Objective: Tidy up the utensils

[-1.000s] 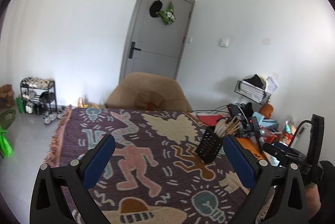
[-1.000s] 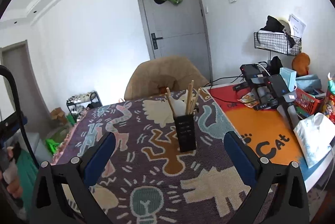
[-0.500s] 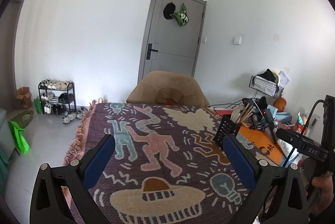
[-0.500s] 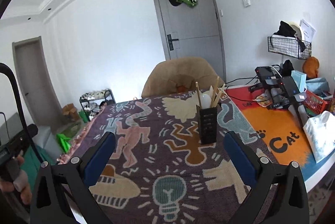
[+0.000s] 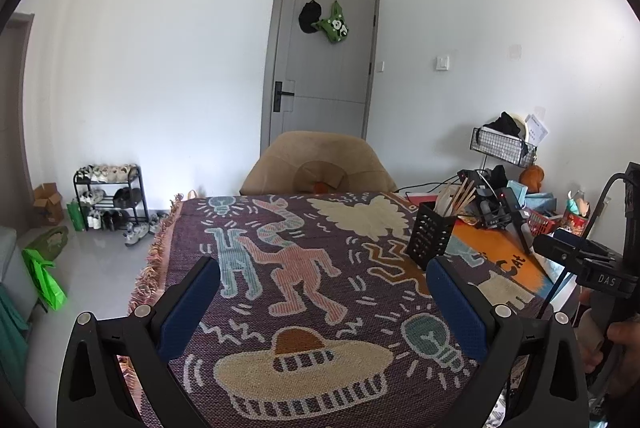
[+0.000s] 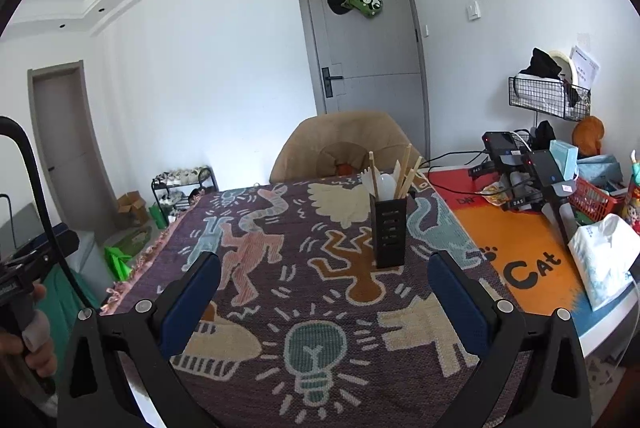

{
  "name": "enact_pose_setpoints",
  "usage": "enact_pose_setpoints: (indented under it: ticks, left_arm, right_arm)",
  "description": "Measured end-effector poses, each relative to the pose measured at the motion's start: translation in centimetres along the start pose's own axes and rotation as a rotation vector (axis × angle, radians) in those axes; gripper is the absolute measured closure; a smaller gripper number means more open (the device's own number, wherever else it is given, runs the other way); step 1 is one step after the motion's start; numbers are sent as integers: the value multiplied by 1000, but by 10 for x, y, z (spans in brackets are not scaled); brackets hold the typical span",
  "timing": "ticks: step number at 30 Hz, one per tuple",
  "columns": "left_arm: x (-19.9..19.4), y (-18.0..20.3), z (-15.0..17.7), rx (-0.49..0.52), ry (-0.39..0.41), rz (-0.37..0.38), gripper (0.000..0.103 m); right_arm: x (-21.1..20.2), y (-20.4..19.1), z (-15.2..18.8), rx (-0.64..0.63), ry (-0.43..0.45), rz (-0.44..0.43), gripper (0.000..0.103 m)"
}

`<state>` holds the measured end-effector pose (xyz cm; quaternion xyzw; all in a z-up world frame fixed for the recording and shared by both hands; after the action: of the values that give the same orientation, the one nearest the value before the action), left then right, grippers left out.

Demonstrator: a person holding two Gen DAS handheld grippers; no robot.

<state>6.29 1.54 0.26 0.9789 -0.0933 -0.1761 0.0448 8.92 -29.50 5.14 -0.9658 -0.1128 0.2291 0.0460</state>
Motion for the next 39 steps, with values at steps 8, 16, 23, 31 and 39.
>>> enact_pose_setpoints:
  ticks: [8, 16, 23, 31, 39]
  left_arm:
    - [0, -2, 1, 16, 6, -30, 0]
    - [0, -2, -1, 28, 19, -57, 0]
    - [-4, -4, -3, 19, 36, -71, 0]
    - [-3, -5, -3, 18, 34, -81, 0]
    - [-4, -5, -4, 18, 39, -80, 0]
  right_arm:
    - [4, 5, 3, 16, -14, -10, 0]
    - [3, 1, 4, 8, -12, -23, 0]
    - [2, -4, 4, -2, -7, -34, 0]
    - [4, -4, 6, 8, -14, -46, 0]
    - [6, -2, 7, 26, -23, -50, 0]
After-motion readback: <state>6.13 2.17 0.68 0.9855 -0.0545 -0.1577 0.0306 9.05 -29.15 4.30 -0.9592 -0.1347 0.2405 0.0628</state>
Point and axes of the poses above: each gripper's, at about its wrist camera, not at the fingertips, and x roughly the way its jaws point, y to its right, z to its underside, the point moved 9 cm from there along x, roughly the way its jaws point, and after that the axes turned 3 degrees about z, right-handed, at the moved point
